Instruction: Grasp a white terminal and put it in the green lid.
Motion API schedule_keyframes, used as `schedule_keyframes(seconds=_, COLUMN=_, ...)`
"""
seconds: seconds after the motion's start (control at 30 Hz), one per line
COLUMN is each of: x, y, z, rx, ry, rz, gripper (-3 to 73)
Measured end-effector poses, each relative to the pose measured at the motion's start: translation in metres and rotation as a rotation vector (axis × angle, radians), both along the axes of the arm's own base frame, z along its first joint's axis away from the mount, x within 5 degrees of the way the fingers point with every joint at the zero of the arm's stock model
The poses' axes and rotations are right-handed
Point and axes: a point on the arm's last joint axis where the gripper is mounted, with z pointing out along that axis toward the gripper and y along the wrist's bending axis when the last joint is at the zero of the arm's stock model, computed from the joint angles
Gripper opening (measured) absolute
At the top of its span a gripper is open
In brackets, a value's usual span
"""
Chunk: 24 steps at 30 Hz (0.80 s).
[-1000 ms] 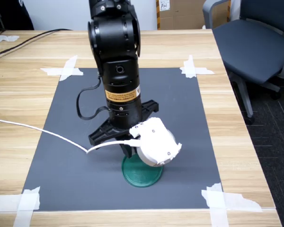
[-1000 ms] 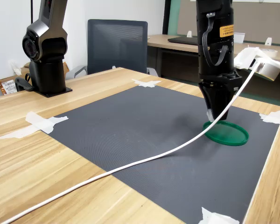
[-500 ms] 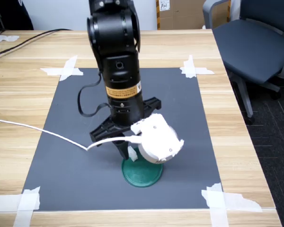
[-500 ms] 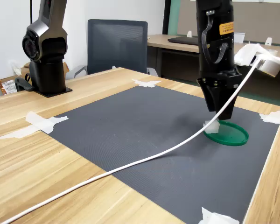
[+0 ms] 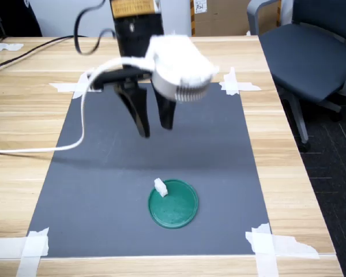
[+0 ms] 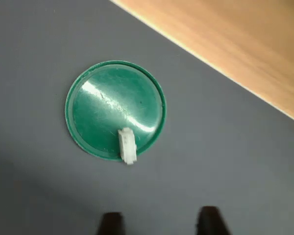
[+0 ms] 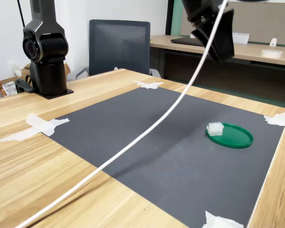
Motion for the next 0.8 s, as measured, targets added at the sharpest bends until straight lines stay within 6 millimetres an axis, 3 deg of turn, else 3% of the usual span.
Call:
schedule_keyframes(seconds=0.13, x=-0.034, y=-0.007, z=0.009, rx=0.023, ry=-0.075, rz=-0.008, gripper=6.0)
schedule_keyframes(seconds=0.2, x=-0.049, y=-0.01, z=0.014, rx=0.037, ry=-0.113, rz=-0.013, gripper=0.5)
schedule_keyframes(seconds=0.37, x=-0.086, y=-0.022, z=0.024, rx=0.095, ry=-0.212, rz=-0.05, gripper=-2.3)
schedule_keyframes(seconds=0.6, x=-0.139, y=-0.059, z=0.041, rx=0.316, ry=-0.475, rz=-0.279, gripper=-2.4)
schedule_keyframes(seconds=0.8, x=-0.189, y=-0.073, z=0.029, rx=0.372, ry=-0.63, rz=-0.391, gripper=-2.5)
